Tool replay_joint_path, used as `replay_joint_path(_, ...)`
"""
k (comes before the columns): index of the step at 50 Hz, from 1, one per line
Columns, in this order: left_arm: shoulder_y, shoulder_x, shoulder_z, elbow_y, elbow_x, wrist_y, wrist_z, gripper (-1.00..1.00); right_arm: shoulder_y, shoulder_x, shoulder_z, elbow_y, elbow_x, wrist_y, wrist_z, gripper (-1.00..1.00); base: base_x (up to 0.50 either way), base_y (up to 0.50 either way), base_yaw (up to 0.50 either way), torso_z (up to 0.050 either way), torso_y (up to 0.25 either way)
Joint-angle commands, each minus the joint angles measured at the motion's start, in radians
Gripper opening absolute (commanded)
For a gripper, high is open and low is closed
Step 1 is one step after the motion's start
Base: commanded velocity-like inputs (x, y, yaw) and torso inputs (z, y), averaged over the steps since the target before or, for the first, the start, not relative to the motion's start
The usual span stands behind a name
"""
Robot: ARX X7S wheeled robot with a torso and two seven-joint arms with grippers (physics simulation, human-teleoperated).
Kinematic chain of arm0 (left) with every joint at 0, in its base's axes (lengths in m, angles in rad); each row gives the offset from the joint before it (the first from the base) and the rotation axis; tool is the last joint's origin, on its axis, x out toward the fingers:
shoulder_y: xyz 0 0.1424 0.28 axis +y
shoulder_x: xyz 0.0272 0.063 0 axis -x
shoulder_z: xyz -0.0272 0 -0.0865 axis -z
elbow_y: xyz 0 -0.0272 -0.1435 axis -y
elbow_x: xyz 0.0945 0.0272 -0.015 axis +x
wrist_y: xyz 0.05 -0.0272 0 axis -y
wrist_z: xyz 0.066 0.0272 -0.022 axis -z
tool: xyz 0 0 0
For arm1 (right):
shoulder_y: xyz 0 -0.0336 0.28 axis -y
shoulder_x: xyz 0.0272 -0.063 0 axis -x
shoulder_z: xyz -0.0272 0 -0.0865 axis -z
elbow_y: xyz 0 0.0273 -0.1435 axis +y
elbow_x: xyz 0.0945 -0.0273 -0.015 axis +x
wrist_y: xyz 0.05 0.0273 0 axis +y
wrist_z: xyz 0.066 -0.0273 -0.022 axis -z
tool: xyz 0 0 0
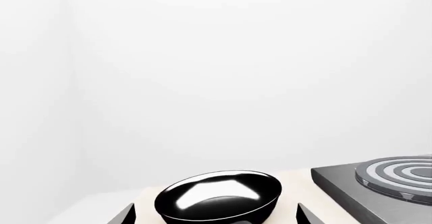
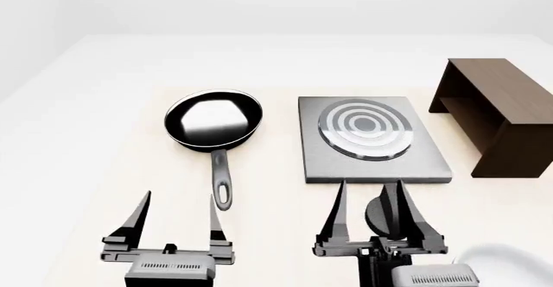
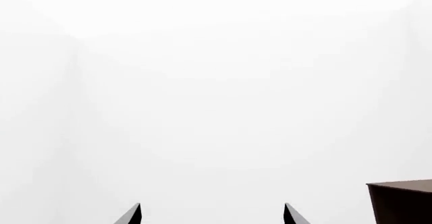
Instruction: Turn on the stove.
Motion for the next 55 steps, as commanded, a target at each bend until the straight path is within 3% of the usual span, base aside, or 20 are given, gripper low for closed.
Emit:
replay_joint_path(1,0.003,-0.002,0.003,0.015,-0.003,-0.013,-0.004,1.00,-0.012,-0.002,0.016,-0.046,-0.087,0.026,0.053,1.00,0.00,0.00,0.00,0.000,0.000)
replay_joint_path(15,-0.007,-0.001,0.007,-0.011,-0.014,0.000,-0.001,1.00,-0.041,0.002,-0.004,-0.245,-0.088,0.168,0.076,1.00,0.00,0.00,0.00,0.000,0.000)
replay_joint_path(22,-0.001,-0.005,0.007,0.010,-0.017,-0.015,-0.004,1.00,0.004,0.001,-0.010,-0.166,-0.075,0.133,0.081,1.00,0.00,0.00,0.00,0.000,0.000)
replay_joint_path(37,-0.009,-0.004,0.011,-0.016,-0.022,-0.001,-0.004,1.00,-0.026,0.015,-0.021,-0.289,-0.144,0.199,0.116,1.00,0.00,0.00,0.00,0.000,0.000)
replay_joint_path(55,-0.005,-0.008,0.014,-0.017,-0.021,0.010,-0.010,1.00,-0.013,0.020,-0.036,-0.313,-0.031,0.214,0.128,1.00,0.00,0.00,0.00,0.000,0.000)
